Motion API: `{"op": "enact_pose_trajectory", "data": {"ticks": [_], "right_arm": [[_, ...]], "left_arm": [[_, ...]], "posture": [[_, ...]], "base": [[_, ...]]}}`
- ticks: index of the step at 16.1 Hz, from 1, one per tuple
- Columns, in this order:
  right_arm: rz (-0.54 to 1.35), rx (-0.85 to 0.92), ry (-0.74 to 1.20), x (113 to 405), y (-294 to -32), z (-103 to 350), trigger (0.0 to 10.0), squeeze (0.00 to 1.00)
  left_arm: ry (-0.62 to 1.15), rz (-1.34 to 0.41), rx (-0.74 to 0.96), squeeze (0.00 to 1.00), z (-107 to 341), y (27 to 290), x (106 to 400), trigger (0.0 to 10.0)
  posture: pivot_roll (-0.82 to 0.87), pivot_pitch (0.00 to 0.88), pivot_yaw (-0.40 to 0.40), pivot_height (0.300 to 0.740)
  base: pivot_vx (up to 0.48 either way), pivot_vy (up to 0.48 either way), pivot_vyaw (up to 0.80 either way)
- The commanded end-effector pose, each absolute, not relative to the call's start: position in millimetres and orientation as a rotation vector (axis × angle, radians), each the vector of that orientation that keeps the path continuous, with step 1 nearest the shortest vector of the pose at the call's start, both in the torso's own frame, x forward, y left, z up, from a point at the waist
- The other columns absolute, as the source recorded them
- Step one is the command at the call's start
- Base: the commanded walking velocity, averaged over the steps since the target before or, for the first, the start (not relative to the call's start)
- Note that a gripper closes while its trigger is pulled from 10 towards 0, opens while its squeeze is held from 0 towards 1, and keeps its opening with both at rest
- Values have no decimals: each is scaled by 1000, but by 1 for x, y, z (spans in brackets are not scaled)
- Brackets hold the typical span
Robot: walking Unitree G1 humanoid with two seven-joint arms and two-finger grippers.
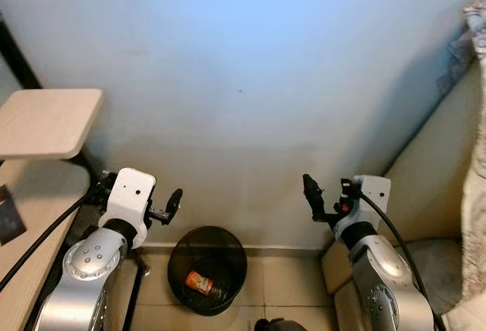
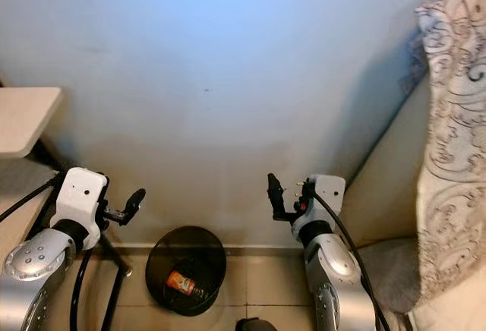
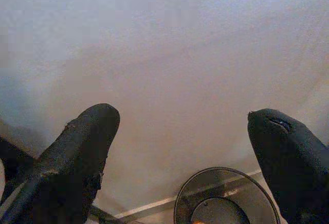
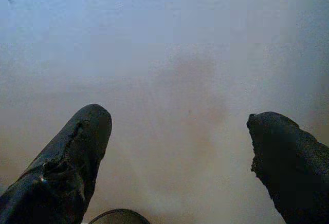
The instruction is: Clean up the room
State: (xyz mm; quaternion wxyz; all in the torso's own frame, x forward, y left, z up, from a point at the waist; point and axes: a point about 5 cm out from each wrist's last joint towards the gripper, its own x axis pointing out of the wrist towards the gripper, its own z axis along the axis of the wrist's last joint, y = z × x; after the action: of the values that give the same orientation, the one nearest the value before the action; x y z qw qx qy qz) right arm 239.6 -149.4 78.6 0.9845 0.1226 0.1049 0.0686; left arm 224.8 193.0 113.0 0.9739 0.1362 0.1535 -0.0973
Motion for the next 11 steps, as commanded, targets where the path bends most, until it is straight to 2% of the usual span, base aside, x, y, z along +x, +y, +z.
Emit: {"op": "enact_pose_trajectory", "data": {"ticks": [1,3,11], "right_arm": [[165,243,198,243,-147,83,10000,1000],[252,215,193,242,-136,86,10000,1000],[471,244,197,236,-126,93,10000,1000]], "left_arm": [[300,-174,277,0,116,195,223,10000],[286,-176,278,0,118,195,227,10000],[267,-207,277,0,120,187,232,10000]], "posture": [[54,0,-16,740],[41,0,-13,740],[54,0,-35,740]], "base": [[0,0,-788],[0,0,-788],[0,0,-788]]}}
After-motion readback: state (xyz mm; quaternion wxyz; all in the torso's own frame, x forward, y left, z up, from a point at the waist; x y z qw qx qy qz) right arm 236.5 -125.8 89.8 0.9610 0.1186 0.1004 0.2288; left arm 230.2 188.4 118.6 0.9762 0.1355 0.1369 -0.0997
